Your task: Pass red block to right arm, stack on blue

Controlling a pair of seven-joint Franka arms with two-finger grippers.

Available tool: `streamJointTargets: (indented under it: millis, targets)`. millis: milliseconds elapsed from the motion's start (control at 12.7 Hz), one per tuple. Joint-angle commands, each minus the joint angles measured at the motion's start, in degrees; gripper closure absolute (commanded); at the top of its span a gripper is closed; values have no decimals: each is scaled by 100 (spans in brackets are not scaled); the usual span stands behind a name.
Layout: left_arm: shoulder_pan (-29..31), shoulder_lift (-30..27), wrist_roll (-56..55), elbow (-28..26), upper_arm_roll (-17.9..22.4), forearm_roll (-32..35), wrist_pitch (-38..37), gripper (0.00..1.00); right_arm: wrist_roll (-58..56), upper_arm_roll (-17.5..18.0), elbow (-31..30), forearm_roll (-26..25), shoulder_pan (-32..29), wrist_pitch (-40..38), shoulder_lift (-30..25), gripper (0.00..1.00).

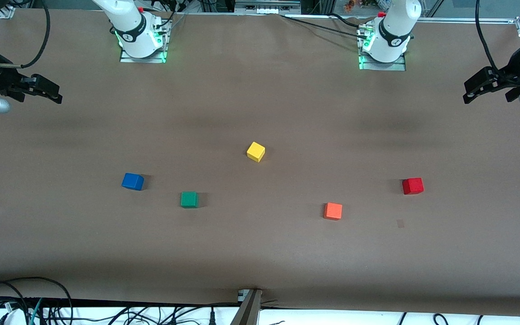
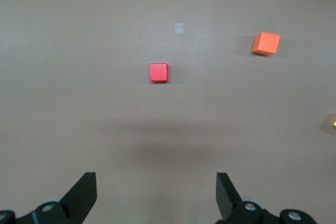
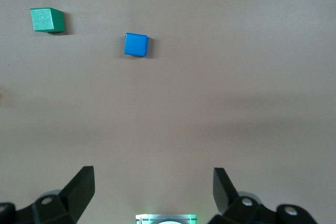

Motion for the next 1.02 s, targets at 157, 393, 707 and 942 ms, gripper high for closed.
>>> streamJointTargets:
  millis: [157, 393, 707, 942]
  targets:
    - [-1, -94, 2, -67, -43, -97, 63, 0, -14, 28, -24, 1, -43, 11, -51, 0]
    - [-1, -94, 2, -58, -43, -97, 54, 0, -14, 28, -33, 1, -43, 11, -51, 0]
    - [-1, -94, 37, -58, -43, -88, 28, 0, -14, 28, -33, 1, -43, 11, -42, 0]
    - [-1, -68, 72, -58, -43, -71, 28, 0, -22, 28, -33, 1, -43, 11, -51, 0]
